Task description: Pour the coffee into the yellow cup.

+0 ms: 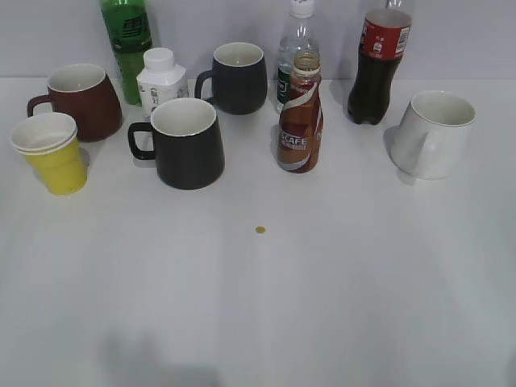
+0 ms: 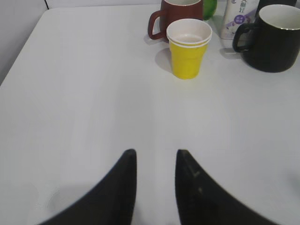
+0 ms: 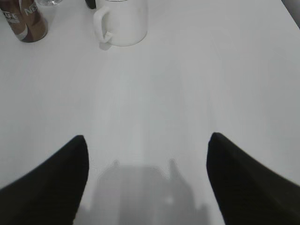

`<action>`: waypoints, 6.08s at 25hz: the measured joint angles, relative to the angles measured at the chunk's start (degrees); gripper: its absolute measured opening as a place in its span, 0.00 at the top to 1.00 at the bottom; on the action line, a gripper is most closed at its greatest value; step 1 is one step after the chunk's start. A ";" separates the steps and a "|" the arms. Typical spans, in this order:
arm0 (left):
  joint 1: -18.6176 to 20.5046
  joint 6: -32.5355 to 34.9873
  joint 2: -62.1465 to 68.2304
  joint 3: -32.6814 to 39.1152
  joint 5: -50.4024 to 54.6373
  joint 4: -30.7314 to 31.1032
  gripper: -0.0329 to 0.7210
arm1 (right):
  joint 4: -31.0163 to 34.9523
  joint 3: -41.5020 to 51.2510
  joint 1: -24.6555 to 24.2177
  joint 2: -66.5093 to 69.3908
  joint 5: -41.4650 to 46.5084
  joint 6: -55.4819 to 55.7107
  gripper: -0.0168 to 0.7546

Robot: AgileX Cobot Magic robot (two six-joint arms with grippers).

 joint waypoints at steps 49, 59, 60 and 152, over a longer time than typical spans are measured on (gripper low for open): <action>-12.77 -5.99 62.20 11.49 -73.25 -1.26 0.10 | 15.60 5.70 20.65 47.25 -65.03 -13.34 0.22; -14.34 -4.55 80.29 11.49 -91.45 -1.20 0.11 | 10.27 3.01 25.08 67.87 -84.57 -8.24 0.22; -14.34 -4.42 81.99 11.49 -94.28 -1.20 0.11 | 9.80 2.48 25.08 69.23 -85.80 -7.54 0.22; -14.34 1.14 117.37 -9.61 -125.47 1.56 0.24 | -3.37 1.37 25.13 84.65 -104.57 4.22 0.22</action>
